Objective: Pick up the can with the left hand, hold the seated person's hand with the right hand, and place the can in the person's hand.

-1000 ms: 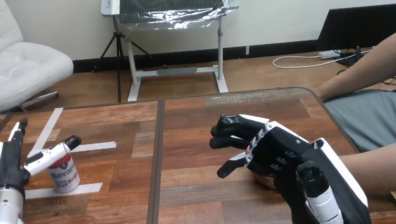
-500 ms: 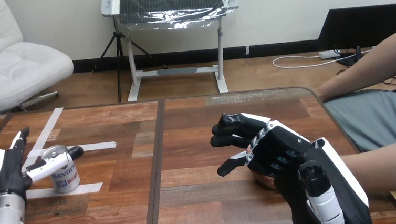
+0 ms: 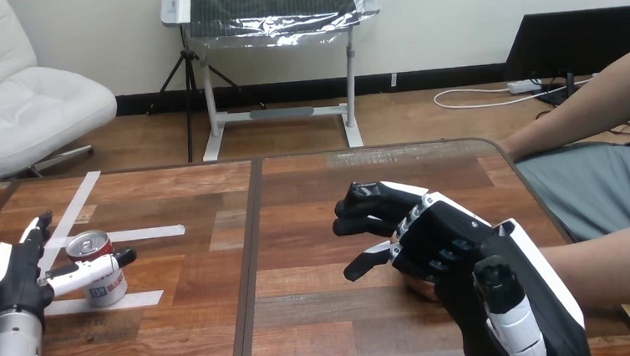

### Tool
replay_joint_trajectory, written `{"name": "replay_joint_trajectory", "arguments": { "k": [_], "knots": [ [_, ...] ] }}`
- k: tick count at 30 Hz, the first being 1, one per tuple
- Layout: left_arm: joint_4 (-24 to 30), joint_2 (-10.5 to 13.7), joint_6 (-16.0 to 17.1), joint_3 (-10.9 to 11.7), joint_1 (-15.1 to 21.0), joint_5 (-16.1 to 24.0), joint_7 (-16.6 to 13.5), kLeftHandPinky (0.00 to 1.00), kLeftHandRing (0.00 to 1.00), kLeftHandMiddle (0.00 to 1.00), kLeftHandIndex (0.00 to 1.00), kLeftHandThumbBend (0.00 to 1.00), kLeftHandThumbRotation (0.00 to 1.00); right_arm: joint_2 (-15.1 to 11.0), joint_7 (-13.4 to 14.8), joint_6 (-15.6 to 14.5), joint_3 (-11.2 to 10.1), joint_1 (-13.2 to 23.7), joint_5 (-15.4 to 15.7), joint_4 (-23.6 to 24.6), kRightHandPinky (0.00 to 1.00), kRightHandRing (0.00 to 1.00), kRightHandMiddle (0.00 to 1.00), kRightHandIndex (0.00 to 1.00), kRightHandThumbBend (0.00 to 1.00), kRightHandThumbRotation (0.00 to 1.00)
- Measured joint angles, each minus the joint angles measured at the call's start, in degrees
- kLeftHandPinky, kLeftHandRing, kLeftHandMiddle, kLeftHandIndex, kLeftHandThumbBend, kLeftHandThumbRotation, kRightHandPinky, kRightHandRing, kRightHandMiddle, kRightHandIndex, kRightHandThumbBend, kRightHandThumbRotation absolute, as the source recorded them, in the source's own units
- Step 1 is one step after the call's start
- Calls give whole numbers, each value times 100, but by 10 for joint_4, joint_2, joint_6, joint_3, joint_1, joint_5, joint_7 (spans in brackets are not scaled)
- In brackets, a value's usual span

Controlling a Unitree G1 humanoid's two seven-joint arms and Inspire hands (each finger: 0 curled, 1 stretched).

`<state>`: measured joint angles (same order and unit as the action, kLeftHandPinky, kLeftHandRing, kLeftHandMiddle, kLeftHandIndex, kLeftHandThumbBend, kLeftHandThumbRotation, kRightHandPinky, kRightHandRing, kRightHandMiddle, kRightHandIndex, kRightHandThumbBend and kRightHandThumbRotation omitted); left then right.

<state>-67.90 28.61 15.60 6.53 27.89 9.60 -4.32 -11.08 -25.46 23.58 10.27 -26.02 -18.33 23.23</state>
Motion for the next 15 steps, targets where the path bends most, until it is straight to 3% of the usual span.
{"name": "replay_joint_trajectory", "arguments": {
  "k": [8,15],
  "knots": [
    [0,-2,-11,0,0,-3,1,92,96,96,94,100,19,0,0,0,0,1,-1,0,56,76,78,77,82,89],
    [-1,-2,-11,-5,0,1,-1,91,95,95,94,100,30,0,0,0,0,1,-1,0,55,76,77,76,83,88]
  ]
}}
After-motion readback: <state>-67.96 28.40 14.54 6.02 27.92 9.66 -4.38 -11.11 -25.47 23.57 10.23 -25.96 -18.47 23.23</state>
